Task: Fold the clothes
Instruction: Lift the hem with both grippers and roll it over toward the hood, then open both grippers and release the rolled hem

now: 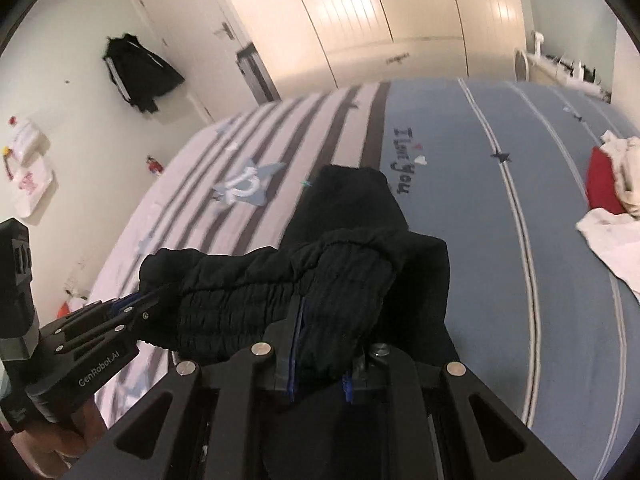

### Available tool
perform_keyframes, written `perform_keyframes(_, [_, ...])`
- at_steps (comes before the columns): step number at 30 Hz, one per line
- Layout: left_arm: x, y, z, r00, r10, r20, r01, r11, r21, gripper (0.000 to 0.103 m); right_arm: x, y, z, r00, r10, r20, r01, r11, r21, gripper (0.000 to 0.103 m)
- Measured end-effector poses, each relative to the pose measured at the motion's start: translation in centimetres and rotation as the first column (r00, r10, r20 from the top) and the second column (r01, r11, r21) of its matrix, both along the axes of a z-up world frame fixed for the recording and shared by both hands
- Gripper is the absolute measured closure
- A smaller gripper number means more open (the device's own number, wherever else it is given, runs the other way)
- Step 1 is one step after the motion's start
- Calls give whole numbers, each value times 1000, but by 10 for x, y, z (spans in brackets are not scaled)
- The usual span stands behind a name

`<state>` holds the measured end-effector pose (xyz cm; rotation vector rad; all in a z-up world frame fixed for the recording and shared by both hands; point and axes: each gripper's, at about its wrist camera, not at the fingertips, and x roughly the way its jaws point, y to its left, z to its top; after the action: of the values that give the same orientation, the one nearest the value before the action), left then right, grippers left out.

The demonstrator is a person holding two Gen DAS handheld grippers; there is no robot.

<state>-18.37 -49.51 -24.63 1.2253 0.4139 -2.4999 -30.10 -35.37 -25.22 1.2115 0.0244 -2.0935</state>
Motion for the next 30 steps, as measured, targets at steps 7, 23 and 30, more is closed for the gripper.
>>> perform_keyframes(7, [-57,-42,-45,999,-19,45,16,998,53,89,-60,-39,-51,999,9,39,-11,998,61,88])
perform_keyframes(23, [-107,-85,-89,995,5,102,-22,987,161,87,-129,-69,-101,990,11,139,-22,997,79,85])
perform_keyframes(30, [-115,-114,-87,998,55,41,-64,963,261,81,-148,-61,-84,995,-21,96,18,1000,25,60])
